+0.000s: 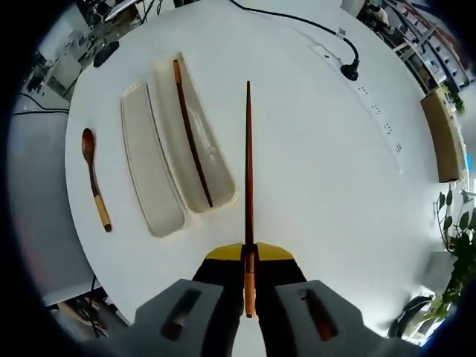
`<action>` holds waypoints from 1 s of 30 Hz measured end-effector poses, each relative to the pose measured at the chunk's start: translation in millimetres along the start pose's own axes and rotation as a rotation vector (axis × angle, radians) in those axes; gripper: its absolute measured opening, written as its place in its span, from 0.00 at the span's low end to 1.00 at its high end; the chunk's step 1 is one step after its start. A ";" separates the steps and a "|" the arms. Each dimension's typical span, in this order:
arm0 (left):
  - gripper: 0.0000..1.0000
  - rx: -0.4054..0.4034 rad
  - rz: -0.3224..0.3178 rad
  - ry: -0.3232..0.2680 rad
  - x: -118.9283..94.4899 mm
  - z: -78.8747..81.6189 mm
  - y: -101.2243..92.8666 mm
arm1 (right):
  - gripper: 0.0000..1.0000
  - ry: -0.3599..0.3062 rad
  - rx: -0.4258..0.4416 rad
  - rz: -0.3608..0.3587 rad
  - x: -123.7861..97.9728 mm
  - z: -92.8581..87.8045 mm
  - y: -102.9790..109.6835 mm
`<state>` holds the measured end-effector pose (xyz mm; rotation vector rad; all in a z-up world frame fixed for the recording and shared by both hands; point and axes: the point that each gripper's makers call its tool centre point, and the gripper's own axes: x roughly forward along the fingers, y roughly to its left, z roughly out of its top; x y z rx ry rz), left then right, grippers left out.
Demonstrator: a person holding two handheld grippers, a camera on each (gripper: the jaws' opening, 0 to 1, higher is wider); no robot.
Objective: Arrange the utensils inside the cutlery case until each visible utensil rests in its matching compartment.
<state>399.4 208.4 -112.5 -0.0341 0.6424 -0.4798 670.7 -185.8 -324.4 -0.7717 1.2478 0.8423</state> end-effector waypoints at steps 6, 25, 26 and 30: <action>0.84 -0.010 0.010 0.003 -5.1 -5.5 5.3 | 0.00 -0.007 0.025 0.009 -6.2 3.9 14.8; 0.84 -0.010 0.022 -0.011 -11.9 -4.7 13.2 | 0.00 -0.040 -0.172 0.071 -4.8 85.3 63.5; 0.84 -0.012 0.021 -0.012 -11.7 -5.0 13.4 | 0.00 -0.048 -0.183 0.076 -6.0 90.5 68.9; 0.84 -0.010 0.014 -0.006 -9.4 -5.5 13.6 | 0.00 -0.037 -0.290 0.069 -0.8 102.1 74.0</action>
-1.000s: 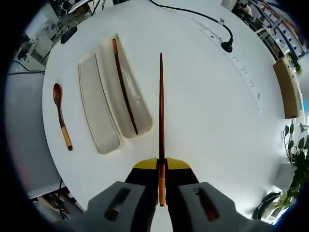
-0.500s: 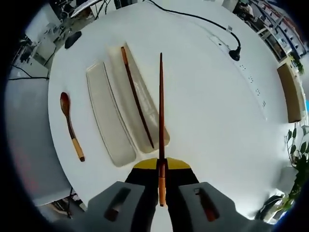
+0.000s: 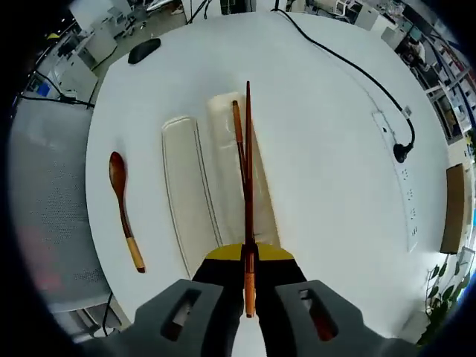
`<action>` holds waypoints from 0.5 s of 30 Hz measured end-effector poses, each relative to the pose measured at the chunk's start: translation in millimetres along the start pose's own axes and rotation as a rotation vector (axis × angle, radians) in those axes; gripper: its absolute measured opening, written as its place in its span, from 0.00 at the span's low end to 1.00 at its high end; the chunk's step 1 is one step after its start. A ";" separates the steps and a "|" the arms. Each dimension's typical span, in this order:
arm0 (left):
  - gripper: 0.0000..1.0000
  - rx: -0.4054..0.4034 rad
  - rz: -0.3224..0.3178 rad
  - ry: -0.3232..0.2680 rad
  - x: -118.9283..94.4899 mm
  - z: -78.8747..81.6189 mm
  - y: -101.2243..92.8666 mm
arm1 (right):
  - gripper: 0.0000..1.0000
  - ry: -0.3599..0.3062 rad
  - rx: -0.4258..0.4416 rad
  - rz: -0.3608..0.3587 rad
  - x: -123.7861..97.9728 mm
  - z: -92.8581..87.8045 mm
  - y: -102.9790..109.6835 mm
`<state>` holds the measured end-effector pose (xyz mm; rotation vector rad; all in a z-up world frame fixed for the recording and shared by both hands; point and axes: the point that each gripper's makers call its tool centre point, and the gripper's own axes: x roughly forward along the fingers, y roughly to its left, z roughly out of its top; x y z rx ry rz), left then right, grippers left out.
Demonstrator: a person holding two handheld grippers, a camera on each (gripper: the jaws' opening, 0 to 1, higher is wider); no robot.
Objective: Arrange the utensils inside the cutlery case until each visible utensil rests in its matching compartment.
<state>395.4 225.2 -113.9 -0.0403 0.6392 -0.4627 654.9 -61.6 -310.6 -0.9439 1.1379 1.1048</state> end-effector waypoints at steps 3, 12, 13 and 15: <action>0.84 0.007 -0.002 -0.003 1.4 2.8 -1.7 | 0.00 0.010 0.021 0.008 7.4 2.6 1.2; 0.84 0.000 0.021 0.001 -4.4 -0.4 0.4 | 0.00 -0.011 -0.024 0.008 14.1 19.6 0.3; 0.84 -0.002 0.022 0.002 -5.0 -0.9 0.5 | 0.00 -0.015 -0.032 0.009 15.2 20.4 0.5; 0.84 -0.005 0.025 0.007 -5.9 -2.7 1.1 | 0.00 0.002 -0.029 0.015 17.6 17.3 3.4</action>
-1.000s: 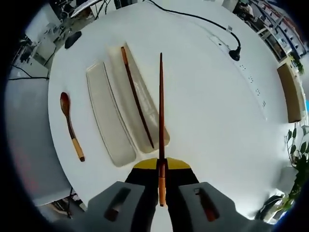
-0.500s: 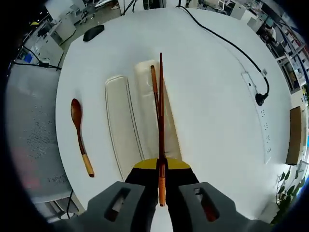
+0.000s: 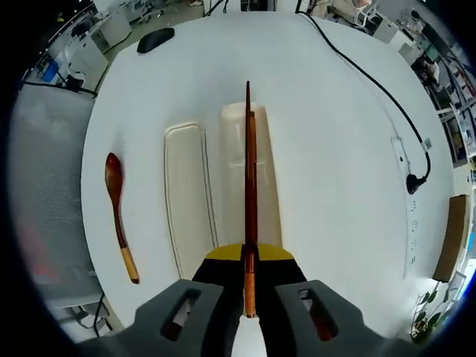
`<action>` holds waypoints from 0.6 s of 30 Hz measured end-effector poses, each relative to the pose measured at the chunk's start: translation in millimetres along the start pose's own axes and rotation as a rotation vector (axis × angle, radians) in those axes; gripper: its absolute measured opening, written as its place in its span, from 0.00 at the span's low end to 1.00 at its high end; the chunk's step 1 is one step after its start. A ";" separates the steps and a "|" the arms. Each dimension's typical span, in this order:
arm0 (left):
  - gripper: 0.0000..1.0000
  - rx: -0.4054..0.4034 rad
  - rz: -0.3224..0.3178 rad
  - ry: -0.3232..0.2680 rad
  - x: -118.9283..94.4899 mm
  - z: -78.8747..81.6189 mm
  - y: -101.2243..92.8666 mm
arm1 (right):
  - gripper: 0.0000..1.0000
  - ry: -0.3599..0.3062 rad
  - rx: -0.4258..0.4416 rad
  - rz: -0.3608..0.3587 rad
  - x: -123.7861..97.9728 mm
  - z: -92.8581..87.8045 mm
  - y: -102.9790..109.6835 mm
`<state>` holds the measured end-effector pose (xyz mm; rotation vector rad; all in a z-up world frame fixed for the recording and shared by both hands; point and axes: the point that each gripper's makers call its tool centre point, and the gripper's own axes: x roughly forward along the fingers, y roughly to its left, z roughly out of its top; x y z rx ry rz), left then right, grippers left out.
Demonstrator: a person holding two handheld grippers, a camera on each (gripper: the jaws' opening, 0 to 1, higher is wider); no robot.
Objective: Arrange the utensils inside the cutlery case until each visible utensil rests in its matching compartment.
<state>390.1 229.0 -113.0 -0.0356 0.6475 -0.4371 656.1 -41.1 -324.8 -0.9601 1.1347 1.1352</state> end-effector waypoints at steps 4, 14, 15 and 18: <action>0.84 -0.004 0.007 -0.002 -1.6 -1.1 0.8 | 0.00 0.021 -0.011 -0.008 2.9 -9.8 1.5; 0.83 -0.003 -0.010 0.015 1.5 -9.0 -8.1 | 0.01 0.022 0.003 -0.020 9.8 -16.1 -5.1; 0.83 0.001 -0.011 0.014 1.5 -8.2 -8.3 | 0.01 0.006 0.002 -0.019 9.9 -14.0 -6.1; 0.83 0.004 -0.006 0.009 1.9 -6.1 -5.9 | 0.01 -0.026 0.051 -0.001 11.2 -9.9 -5.4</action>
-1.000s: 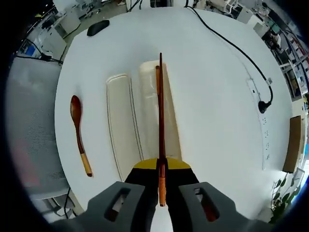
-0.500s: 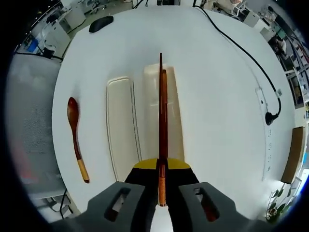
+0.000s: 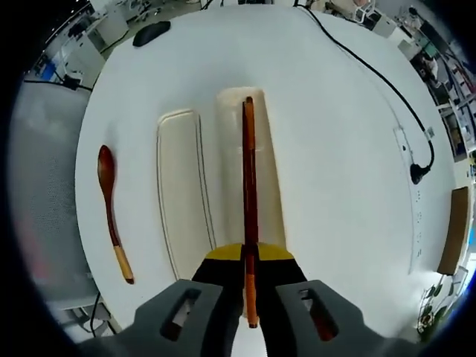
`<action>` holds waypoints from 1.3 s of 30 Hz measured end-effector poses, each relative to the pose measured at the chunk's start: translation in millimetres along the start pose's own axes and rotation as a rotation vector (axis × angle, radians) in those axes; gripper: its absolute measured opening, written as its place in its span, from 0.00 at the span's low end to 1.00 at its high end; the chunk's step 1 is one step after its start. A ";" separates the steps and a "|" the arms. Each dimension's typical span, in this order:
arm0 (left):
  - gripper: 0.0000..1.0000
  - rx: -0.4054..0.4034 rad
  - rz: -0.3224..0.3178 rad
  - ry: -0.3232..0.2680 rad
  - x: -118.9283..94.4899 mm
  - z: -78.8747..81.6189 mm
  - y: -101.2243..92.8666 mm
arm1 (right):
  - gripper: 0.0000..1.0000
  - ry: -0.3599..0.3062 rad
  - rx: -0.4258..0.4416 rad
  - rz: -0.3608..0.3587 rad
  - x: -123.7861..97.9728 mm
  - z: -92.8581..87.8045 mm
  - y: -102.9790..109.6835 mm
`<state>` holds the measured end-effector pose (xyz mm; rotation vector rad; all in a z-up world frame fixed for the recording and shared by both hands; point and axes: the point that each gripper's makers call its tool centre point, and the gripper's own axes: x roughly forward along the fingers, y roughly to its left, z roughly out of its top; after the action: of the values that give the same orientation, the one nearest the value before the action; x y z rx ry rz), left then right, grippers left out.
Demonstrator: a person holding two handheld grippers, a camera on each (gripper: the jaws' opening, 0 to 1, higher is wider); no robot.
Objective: Arrange the utensils inside the cutlery case until each visible utensil rests in its matching compartment.
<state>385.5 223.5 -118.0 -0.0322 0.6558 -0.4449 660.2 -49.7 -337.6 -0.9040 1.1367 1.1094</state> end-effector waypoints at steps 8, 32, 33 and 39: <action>0.83 0.003 0.006 0.001 -3.5 -1.1 1.9 | 0.02 -0.051 0.019 0.023 1.5 6.0 7.3; 0.84 0.007 -0.006 -0.058 -17.9 4.1 -0.5 | 0.13 -0.125 0.073 -0.080 -46.3 9.0 17.3; 0.84 0.004 -0.006 -0.062 -18.8 4.4 0.0 | 0.13 -0.125 0.069 -0.078 -47.4 9.6 19.0; 0.84 0.005 0.000 -0.086 -27.1 7.6 5.1 | 0.15 -0.139 0.044 -0.096 -64.1 14.3 30.6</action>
<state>373.0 238.4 -97.0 -0.0464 0.5697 -0.4424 630.2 -41.9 -272.1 -0.8261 0.9901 1.0486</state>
